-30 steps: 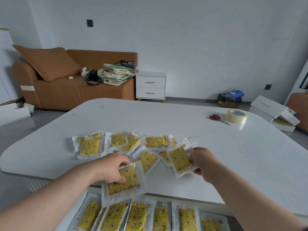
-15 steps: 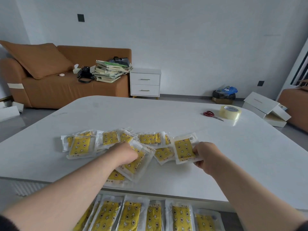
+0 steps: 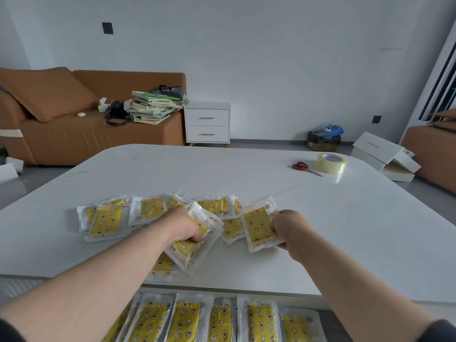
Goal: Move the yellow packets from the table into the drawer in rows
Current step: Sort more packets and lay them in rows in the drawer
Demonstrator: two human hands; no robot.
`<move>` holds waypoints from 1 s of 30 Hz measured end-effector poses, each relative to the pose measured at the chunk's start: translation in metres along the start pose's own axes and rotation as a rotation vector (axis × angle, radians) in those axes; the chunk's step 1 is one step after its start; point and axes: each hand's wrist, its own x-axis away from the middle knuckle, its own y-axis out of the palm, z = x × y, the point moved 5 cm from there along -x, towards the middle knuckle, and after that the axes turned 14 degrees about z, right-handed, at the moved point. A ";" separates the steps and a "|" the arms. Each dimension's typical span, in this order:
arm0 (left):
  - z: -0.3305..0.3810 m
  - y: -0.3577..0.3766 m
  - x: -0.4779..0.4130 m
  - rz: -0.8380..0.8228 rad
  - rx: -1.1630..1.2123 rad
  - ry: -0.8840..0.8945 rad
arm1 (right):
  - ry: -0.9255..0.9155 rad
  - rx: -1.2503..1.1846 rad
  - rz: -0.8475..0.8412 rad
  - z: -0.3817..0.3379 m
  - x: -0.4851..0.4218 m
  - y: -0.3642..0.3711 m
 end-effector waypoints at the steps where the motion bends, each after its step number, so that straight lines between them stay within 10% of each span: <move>1: -0.001 -0.001 -0.002 -0.003 0.029 -0.003 | -0.022 0.030 0.002 0.001 -0.002 0.002; 14: -0.063 -0.048 -0.022 -0.105 0.857 -0.261 | -0.455 0.383 -0.173 -0.071 -0.006 0.042; 30: -0.110 -0.056 -0.029 -0.074 0.992 -0.395 | -1.027 1.106 -0.252 -0.086 -0.001 0.149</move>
